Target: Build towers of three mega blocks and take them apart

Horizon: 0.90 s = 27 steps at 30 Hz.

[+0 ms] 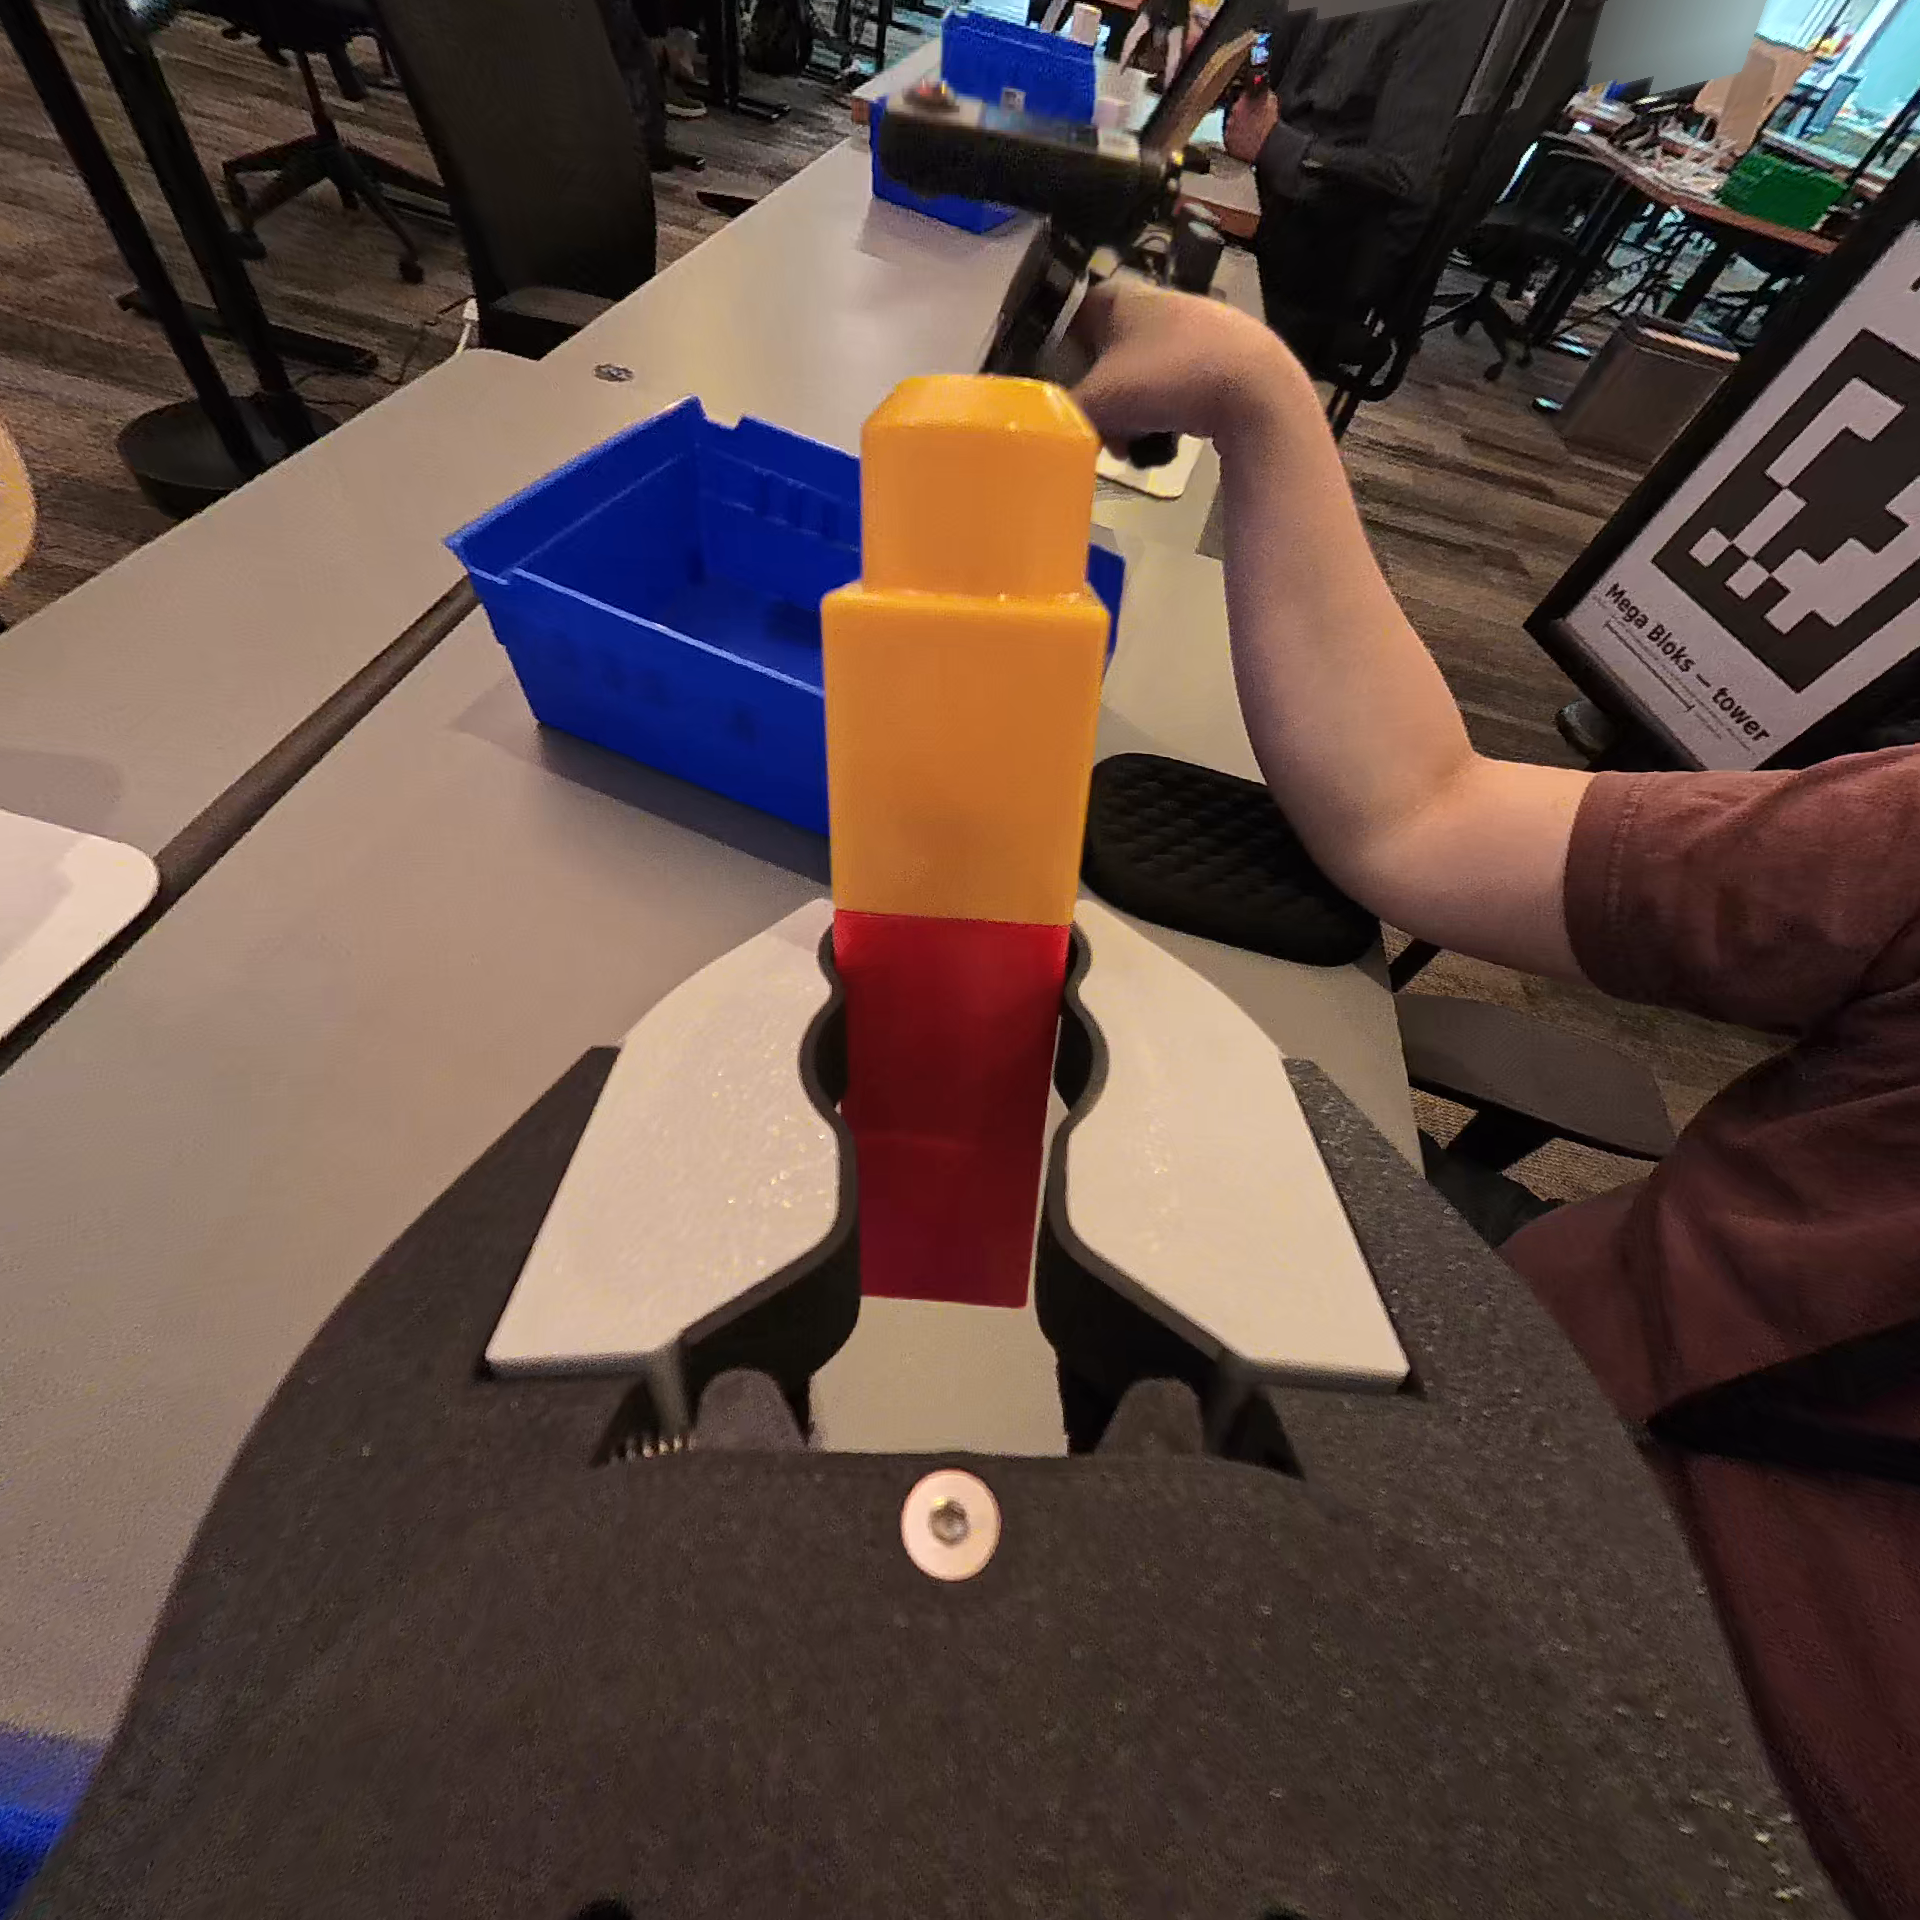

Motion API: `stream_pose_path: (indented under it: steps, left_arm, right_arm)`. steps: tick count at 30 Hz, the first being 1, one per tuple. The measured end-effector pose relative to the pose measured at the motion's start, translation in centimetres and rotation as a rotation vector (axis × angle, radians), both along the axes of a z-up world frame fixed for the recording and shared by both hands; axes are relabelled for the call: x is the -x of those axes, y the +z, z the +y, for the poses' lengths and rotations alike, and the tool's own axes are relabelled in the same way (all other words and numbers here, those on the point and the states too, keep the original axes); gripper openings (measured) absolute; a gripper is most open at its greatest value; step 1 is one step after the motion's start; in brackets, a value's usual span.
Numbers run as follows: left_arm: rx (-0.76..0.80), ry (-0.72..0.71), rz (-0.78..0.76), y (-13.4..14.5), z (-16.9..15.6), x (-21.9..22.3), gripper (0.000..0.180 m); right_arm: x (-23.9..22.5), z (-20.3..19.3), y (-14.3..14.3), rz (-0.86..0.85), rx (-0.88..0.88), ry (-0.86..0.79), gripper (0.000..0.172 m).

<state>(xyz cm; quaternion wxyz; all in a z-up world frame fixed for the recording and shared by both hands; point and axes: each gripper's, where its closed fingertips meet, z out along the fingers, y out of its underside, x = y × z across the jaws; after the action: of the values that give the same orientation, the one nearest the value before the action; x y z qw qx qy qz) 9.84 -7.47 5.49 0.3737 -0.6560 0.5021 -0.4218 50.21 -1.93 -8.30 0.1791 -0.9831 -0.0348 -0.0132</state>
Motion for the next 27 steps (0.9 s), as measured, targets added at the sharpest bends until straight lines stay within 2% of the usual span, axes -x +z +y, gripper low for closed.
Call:
stream_pose_path:
  steps: [2,4,6,11,14,21,27]
  left_arm:
    - [-0.009,0.023,-0.008,0.4,0.5,0.7,0.037]
    - [-0.01,0.051,-0.016,0.8,1.1,1.6,0.036]
    - [-0.024,0.091,-0.021,1.5,1.8,3.1,0.036]
    - [-0.043,0.157,-0.104,4.1,2.5,6.7,0.036]
    - [-0.048,0.178,-0.126,4.8,2.6,8.1,0.036]
    - [-0.059,0.181,-0.138,5.3,2.5,8.7,0.036]
    - [-0.043,0.15,-0.091,3.8,2.5,6.9,0.036]
  right_arm:
    - [-0.2,-0.1,-1.5,0.021,0.058,0.0,0.039]
    - [0.7,0.0,-2.4,0.116,0.078,0.029,0.01]
    - [0.6,0.3,-2.4,0.186,0.057,0.007,0.008]
    - [-2.3,0.7,-2.4,0.176,-0.022,-0.072,0.006]
    - [-2.2,0.4,-2.4,0.233,-0.033,-0.079,0.007]
    - [-2.2,0.4,-2.4,0.232,-0.017,-0.127,0.007]
    - [-1.6,0.3,-2.4,0.251,-0.005,-0.122,0.007]
